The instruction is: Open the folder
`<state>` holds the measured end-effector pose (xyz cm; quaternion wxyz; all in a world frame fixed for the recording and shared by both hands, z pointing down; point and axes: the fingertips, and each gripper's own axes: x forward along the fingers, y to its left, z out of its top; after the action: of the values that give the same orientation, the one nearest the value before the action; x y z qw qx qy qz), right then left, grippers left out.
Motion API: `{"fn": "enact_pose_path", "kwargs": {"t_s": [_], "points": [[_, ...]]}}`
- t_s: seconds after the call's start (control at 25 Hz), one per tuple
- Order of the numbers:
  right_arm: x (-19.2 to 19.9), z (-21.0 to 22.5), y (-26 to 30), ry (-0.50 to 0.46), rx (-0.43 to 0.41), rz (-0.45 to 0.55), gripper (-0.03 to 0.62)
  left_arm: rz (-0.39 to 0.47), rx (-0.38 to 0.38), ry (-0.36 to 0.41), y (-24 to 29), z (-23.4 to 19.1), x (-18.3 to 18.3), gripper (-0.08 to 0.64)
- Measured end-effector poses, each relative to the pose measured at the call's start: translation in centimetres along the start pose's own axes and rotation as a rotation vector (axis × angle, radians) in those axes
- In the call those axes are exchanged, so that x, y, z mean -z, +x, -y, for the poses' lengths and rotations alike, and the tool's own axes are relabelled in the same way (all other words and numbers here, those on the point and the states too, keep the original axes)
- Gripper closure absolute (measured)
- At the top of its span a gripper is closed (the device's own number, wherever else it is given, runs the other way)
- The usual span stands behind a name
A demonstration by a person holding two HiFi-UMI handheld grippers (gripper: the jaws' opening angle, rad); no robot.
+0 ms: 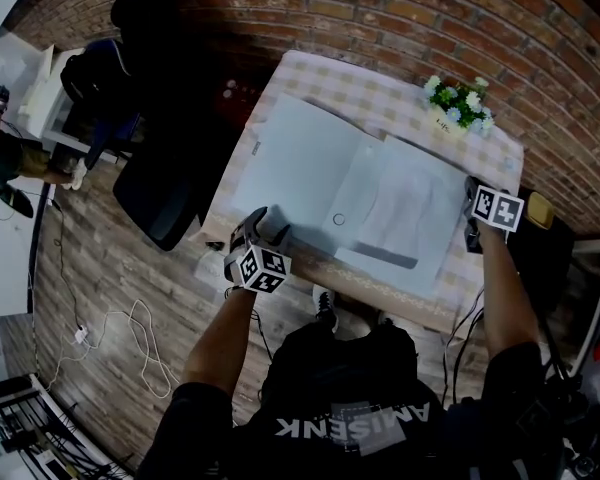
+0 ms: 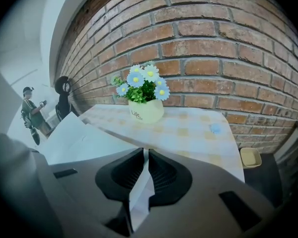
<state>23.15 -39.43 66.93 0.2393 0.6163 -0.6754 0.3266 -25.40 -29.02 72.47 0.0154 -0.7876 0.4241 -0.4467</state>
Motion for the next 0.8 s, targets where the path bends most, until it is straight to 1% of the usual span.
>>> {"fn": "enact_pose_path", "kwargs": {"t_s": [0.08,0.16,0.2,0.28,0.4,0.48,0.64,0.8], "points": [[0.0,0.0,0.0,0.001,0.006,-0.001,0.528,-0.019,0.092,0.044,0.5,0.6,0.0,0.282],[0.0,-0.1,0.0,0.001,0.013,0.0,0.529,-0.038,0.203,0.046,0.7,1.4,0.1,0.34],[0.0,-0.1,-0.1,0.001,0.017,0.0,0.529,-0.047,0.256,0.037,0.8,1.7,0.1,0.366],[-0.1,-0.1,-0.1,0.003,0.024,0.002,0.529,-0.068,0.345,0.007,0.8,2.0,0.1,0.383],[0.0,-0.1,-0.1,0.01,0.032,0.005,0.53,-0.097,0.439,-0.046,0.9,2.2,0.2,0.394],[0.0,-0.1,-0.1,0.013,0.041,0.007,0.53,-0.106,0.472,-0.087,1.0,2.2,0.2,0.397],[0.0,-0.1,-0.1,0.023,0.051,0.014,0.531,-0.104,0.485,-0.18,1.0,2.0,0.3,0.397],[0.0,-0.1,-0.2,0.029,0.055,0.019,0.532,-0.134,0.481,-0.213,1.1,1.9,0.2,0.397]]}}
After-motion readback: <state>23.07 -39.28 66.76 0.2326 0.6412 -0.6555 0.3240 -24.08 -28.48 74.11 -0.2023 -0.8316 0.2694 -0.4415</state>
